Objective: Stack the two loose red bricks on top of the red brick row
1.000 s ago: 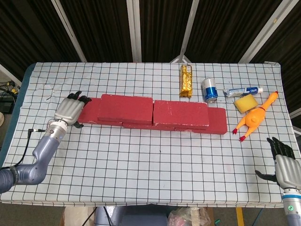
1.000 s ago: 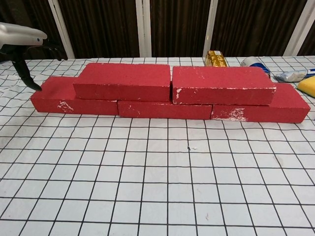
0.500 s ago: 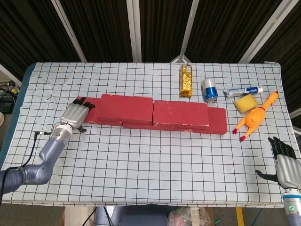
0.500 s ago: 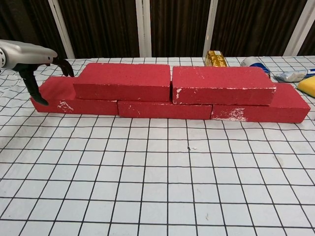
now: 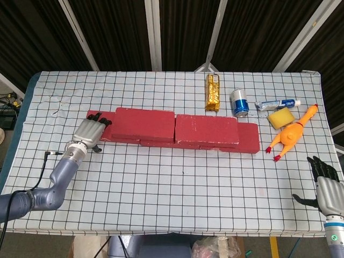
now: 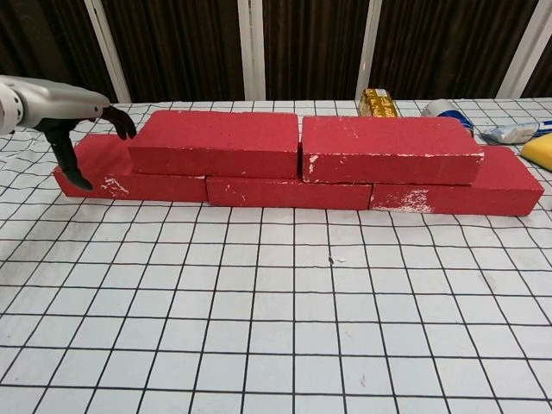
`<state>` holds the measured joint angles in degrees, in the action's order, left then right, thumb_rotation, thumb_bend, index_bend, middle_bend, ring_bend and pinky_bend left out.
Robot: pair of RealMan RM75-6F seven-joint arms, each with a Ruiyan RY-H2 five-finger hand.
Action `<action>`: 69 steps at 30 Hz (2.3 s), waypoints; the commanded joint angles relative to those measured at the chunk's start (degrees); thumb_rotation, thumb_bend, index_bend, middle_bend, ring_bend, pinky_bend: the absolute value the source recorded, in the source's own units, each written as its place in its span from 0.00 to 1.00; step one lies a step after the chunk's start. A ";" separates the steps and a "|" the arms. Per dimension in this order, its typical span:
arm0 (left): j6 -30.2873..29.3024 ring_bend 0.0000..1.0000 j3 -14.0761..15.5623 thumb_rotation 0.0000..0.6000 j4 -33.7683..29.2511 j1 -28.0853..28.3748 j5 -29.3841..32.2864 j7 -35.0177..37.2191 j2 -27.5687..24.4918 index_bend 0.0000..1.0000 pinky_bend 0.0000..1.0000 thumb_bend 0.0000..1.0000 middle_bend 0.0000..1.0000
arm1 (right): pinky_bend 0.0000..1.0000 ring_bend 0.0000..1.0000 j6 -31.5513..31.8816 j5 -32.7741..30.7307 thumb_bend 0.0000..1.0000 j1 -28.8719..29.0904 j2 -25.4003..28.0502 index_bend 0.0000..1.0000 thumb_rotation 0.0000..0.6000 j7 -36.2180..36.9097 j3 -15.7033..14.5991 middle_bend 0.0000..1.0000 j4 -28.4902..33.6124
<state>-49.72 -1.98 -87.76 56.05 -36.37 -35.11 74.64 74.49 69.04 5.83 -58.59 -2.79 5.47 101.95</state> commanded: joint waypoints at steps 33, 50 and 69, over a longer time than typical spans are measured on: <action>0.01 0.00 -0.85 1.00 -0.48 1.19 0.20 -1.01 1.21 0.17 0.13 0.00 0.16 | 0.00 0.00 0.60 -0.81 0.16 -0.14 -0.26 0.02 1.00 -0.13 0.56 0.00 -0.14; -2.54 0.00 -1.01 1.00 -7.56 0.00 2.38 -1.11 -7.42 0.23 0.13 0.00 0.15 | 0.00 0.00 0.83 -0.39 0.16 -0.27 -0.45 0.02 1.00 0.22 0.58 0.00 -0.16; -33.49 0.00 6.78 1.00 -13.77 -32.83 -40.16 27.58 -14.22 0.19 0.13 0.00 0.06 | 0.00 0.00 2.97 7.37 0.16 0.24 -3.05 0.02 1.00 0.28 -0.71 0.00 -4.84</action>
<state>-75.62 2.01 -103.21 29.90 -70.52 -11.43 59.15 77.17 76.09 6.04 -61.36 -2.31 4.83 97.41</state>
